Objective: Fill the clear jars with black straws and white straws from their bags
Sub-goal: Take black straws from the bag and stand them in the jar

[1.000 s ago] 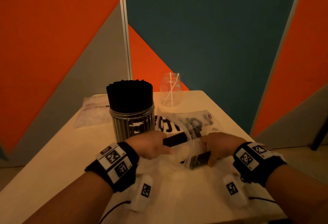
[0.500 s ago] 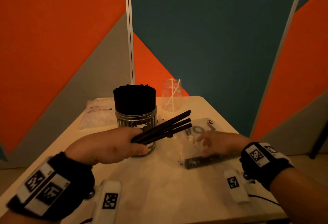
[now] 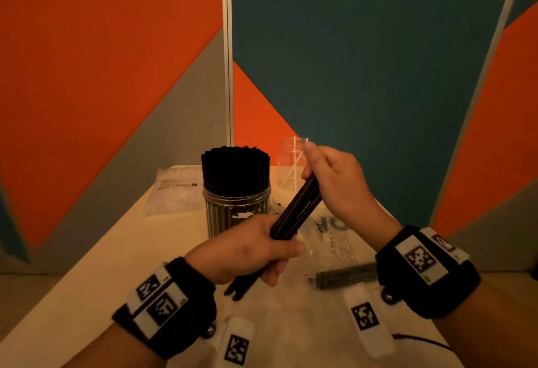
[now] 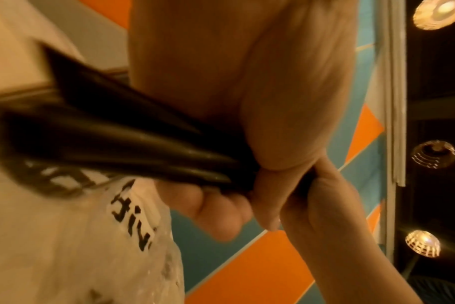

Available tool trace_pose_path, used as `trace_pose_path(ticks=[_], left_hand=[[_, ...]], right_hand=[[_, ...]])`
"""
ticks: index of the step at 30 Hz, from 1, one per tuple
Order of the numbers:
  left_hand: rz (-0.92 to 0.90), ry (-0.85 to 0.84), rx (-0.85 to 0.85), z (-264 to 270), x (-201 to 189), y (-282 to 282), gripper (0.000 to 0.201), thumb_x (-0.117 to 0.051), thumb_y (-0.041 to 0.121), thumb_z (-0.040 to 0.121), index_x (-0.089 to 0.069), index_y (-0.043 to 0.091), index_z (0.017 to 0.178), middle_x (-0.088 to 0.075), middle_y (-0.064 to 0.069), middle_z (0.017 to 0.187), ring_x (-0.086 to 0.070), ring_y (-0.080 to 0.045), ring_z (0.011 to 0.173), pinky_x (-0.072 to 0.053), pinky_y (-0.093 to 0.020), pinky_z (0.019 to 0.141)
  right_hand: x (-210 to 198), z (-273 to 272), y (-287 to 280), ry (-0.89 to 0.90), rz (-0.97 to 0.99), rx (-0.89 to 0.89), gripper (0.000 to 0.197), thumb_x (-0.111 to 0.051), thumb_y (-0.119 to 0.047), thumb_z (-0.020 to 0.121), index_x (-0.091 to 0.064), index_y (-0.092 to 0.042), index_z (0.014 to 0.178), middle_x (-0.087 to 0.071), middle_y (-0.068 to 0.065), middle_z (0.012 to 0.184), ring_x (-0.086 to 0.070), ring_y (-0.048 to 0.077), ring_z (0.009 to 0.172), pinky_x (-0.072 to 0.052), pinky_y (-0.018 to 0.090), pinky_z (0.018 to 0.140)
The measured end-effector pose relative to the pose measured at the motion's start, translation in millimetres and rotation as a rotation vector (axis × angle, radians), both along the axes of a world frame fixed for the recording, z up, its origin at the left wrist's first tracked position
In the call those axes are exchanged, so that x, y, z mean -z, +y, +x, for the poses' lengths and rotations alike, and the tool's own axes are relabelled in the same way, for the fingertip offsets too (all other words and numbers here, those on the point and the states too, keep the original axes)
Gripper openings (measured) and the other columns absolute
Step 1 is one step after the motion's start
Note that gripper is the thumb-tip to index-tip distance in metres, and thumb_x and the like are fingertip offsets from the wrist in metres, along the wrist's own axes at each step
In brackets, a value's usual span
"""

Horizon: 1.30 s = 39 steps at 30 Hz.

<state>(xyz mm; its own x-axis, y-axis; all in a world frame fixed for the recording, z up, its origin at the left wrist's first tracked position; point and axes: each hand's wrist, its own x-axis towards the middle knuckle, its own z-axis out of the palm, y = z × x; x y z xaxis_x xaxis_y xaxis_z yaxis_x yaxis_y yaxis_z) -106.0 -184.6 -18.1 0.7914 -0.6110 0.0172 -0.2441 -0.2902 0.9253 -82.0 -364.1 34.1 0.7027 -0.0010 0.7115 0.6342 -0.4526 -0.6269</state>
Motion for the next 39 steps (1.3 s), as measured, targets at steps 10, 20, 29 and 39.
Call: trace_pose_path(ticks=[10,20,29,39], left_hand=[[-0.049,0.145,-0.052,12.0,24.4,16.8,0.021,-0.064,0.036,0.093,-0.074,0.018,0.095,-0.074,-0.017,0.085,-0.067,-0.023,0.08,-0.054,-0.04,0.085],[-0.003,0.154,-0.073,24.5,25.5,38.8,0.016,-0.064,0.03,0.095,-0.075,0.02,0.092,-0.075,-0.013,0.088,-0.066,-0.012,0.074,-0.054,-0.027,0.077],[-0.159,-0.102,-0.198,22.1,9.4,52.7,0.016,-0.064,0.035,0.092,-0.074,0.023,0.09,-0.072,-0.007,0.076,-0.068,-0.02,0.076,-0.055,-0.026,0.078],[-0.591,-0.54,-0.411,13.3,-45.5,45.5,0.029,-0.057,0.022,0.087,-0.066,-0.003,0.097,-0.07,-0.02,0.071,-0.072,-0.031,0.077,-0.058,-0.029,0.079]], right_hand=[[-37.9,49.2,27.7,0.057,-0.344,-0.23,0.036,-0.047,-0.012,0.095,-0.06,-0.035,0.12,-0.062,-0.007,0.124,-0.058,0.01,0.115,-0.047,0.036,0.097],[-24.4,108.6,37.3,0.105,-1.037,-0.128,0.078,-0.076,-0.024,0.088,-0.035,-0.038,0.153,-0.043,-0.009,0.153,-0.038,0.012,0.137,-0.02,0.009,0.097],[-23.0,104.5,46.4,0.114,-0.865,-0.304,0.073,-0.07,-0.058,0.08,-0.044,-0.041,0.146,-0.03,-0.004,0.16,-0.029,0.016,0.146,-0.032,0.036,0.114],[-6.6,97.4,57.2,0.123,-0.679,-0.328,0.031,-0.069,-0.045,0.087,-0.056,-0.039,0.114,-0.064,-0.009,0.11,-0.061,0.013,0.098,-0.05,0.036,0.078]])
